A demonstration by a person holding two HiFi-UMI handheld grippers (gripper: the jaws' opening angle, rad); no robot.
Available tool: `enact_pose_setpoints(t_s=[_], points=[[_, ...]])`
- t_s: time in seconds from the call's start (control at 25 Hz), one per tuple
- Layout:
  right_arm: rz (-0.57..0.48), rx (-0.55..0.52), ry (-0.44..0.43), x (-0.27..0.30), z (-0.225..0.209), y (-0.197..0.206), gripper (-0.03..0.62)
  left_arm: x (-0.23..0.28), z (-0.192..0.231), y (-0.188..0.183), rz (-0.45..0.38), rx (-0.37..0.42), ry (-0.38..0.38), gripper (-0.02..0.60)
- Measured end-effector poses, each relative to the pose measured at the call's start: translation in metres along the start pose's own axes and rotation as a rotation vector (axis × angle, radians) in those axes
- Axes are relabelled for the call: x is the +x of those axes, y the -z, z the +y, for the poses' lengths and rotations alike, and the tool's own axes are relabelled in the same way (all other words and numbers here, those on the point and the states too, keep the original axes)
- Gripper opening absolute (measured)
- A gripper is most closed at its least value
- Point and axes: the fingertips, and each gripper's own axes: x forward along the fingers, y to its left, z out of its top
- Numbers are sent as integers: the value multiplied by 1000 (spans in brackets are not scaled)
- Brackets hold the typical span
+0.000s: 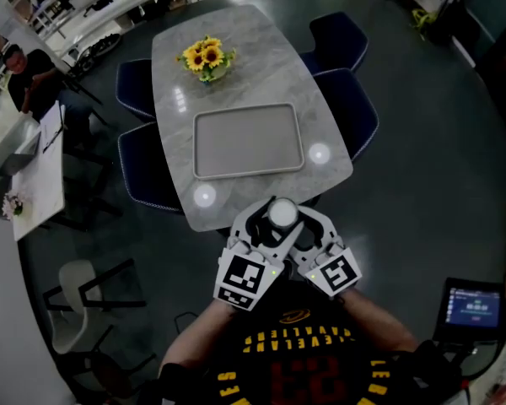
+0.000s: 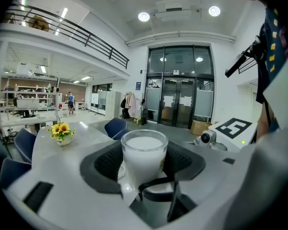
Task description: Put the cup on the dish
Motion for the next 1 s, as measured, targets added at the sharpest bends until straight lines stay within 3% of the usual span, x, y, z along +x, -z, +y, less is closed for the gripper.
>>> enact_pose_setpoints(t_s=[0.56, 0.76, 1.0], points=[[32, -110, 61, 78, -93, 6, 233, 83, 80, -12, 60, 68, 43, 265], [63, -105, 61, 110, -115, 9, 233, 105, 107, -5, 114, 175, 27, 265], [104, -114, 65, 138, -132, 18, 233, 122, 136, 2, 139, 144, 48, 265]])
